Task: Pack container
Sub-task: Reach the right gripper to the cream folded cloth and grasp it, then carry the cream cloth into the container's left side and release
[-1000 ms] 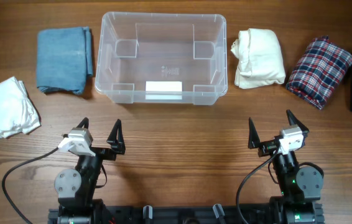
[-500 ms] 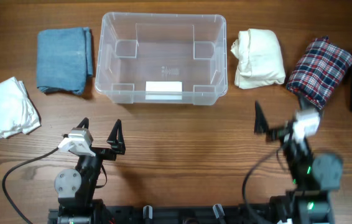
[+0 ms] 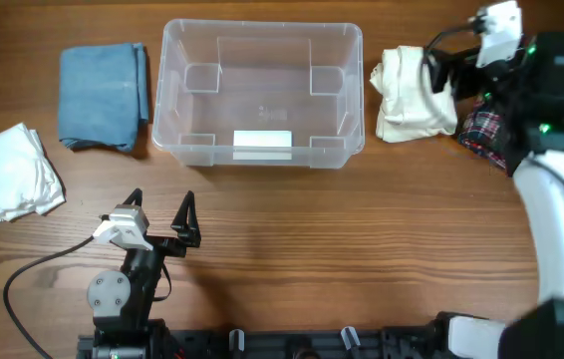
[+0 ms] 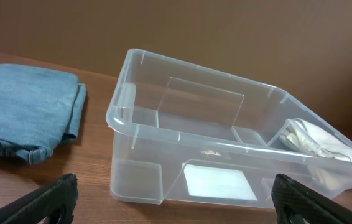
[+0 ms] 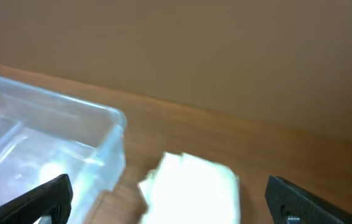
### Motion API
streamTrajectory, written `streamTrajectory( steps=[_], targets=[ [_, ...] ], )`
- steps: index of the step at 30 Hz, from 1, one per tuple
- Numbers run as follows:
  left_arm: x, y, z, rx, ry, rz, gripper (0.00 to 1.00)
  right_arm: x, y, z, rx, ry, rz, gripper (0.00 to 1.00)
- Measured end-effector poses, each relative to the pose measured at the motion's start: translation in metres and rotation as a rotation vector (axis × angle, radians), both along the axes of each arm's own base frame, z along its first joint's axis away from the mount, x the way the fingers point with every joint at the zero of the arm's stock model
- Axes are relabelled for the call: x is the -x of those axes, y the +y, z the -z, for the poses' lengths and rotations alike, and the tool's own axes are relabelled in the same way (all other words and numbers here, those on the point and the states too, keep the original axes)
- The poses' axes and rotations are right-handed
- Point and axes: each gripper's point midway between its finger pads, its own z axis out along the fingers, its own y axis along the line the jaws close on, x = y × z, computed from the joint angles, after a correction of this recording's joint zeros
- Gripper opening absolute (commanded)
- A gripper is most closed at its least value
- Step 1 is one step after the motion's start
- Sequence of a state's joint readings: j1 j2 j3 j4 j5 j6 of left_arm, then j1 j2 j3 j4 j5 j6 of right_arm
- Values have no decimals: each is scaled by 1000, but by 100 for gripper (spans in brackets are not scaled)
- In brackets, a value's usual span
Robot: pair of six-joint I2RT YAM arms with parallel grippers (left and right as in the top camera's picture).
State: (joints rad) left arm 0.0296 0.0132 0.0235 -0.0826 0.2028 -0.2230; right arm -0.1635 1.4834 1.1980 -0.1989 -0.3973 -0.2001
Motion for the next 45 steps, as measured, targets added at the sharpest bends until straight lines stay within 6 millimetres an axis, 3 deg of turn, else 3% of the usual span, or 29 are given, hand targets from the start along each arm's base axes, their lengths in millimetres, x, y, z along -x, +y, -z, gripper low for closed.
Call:
streamTrajectory(
  steps=[3, 6, 9, 12, 14, 17, 19, 21, 24, 26, 27, 28, 29, 31, 38, 41, 42, 45],
  targets=[
    [0, 0, 0, 0, 0, 0, 100, -15, -31, 50, -84, 232, 46, 100],
    [0, 0, 0, 0, 1, 0, 100, -27, -47, 81, -154, 454, 67, 100],
    [0, 0, 0, 0, 1, 0, 100, -45, -47, 93, -193, 503, 42, 100],
    [0, 0, 0, 0, 1, 0, 100, -56, -46, 89, -200, 454, 22, 100],
    [0, 0, 0, 0, 1, 0, 100, -58, -45, 96, -204, 464, 12, 94],
    [0, 0, 0, 0, 1, 0, 100, -59, -45, 139, -232, 554, 8, 91],
    [0, 0, 0, 0, 1, 0, 100, -53, -43, 186, -264, 664, 11, 91],
    [0, 0, 0, 0, 1, 0, 100, -49, -42, 206, -277, 712, 12, 92],
    [0, 0, 0, 0, 1, 0, 100, -47, -41, 220, -282, 738, 10, 93],
    [0, 0, 0, 0, 1, 0, 100, -47, -40, 226, -288, 747, 8, 84],
    [0, 0, 0, 0, 1, 0, 100, -45, -39, 231, -299, 760, 3, 67],
    [0, 0, 0, 0, 1, 0, 100, -44, -36, 234, -313, 769, -3, 49],
    [0, 0, 0, 0, 1, 0, 100, -42, -33, 235, -328, 777, -16, 24],
    [0, 0, 0, 0, 1, 0, 100, -43, -32, 232, -352, 776, -19, 4],
    [0, 0, 0, 0, 1, 0, 100, -42, -34, 228, -402, 792, 16, 4],
    [0, 0, 0, 0, 1, 0, 100, -42, -35, 216, -402, 794, 52, 4],
    [0, 0, 0, 0, 1, 0, 100, -43, -36, 205, -389, 777, 64, 4],
    [0, 0, 0, 0, 1, 0, 100, -46, -36, 129, -349, 633, 78, 4]
  ],
)
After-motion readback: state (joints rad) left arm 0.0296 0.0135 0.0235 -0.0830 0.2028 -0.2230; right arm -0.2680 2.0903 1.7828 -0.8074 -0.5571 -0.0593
